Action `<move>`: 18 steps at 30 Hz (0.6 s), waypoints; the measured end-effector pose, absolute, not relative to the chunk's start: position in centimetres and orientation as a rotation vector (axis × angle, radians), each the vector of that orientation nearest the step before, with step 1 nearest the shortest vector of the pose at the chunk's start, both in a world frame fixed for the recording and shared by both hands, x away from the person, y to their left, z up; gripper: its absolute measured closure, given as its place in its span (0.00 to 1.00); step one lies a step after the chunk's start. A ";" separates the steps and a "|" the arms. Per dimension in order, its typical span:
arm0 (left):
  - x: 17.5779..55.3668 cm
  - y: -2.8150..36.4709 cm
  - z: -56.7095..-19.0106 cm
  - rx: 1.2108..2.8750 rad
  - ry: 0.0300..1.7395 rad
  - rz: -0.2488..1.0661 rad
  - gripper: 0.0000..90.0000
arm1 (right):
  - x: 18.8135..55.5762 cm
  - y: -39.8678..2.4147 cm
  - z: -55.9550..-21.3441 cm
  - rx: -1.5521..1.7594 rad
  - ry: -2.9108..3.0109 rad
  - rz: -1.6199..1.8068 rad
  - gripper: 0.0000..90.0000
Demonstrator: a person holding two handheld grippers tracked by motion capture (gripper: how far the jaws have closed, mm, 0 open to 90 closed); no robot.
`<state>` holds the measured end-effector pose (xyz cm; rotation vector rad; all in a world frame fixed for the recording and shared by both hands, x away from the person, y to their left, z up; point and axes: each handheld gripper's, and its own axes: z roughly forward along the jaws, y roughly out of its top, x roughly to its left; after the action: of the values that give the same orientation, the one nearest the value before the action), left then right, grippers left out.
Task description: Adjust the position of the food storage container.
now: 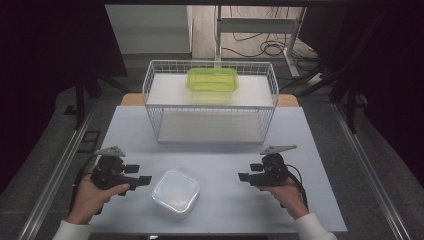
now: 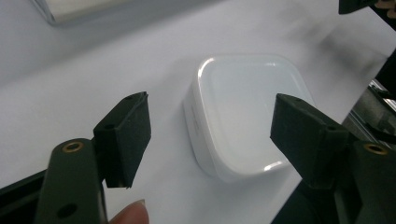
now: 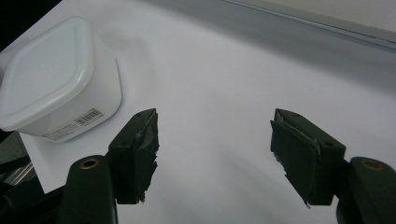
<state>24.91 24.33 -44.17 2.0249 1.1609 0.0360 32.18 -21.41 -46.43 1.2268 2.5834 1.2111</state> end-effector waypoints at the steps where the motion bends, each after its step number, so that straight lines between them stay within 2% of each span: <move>1: 24.8 24.4 -44.4 2.030 1.164 0.031 0.32 | 32.2 -21.3 -46.5 1.222 2.587 1.216 0.35; 5: 24.0 24.1 -45.2 2.071 1.163 0.007 0.34 | 32.2 -21.1 -46.6 1.214 2.597 1.206 0.35; 7: 23.8 23.7 -45.2 2.085 1.150 0.005 0.39 | 32.3 -21.1 -46.7 1.213 2.601 1.197 0.35; 10: 23.7 23.4 -45.0 2.082 1.139 0.016 0.58 | 32.3 -21.1 -46.6 1.220 2.601 1.208 0.35; 12: 23.8 23.1 -45.0 2.100 1.117 0.001 0.67 | 32.3 -21.2 -46.5 1.226 2.599 1.232 0.35; 16: 23.8 22.2 -45.2 2.159 1.052 -0.039 0.79 | 32.3 -21.2 -46.5 1.231 2.599 1.220 0.35; 18: 23.6 21.6 -45.1 2.164 1.024 -0.065 0.82 | 32.3 -21.2 -46.5 1.231 2.598 1.219 0.35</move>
<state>23.63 21.61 -45.11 2.1639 1.0244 -0.0650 32.30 -21.22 -46.54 1.2306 2.5982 1.2192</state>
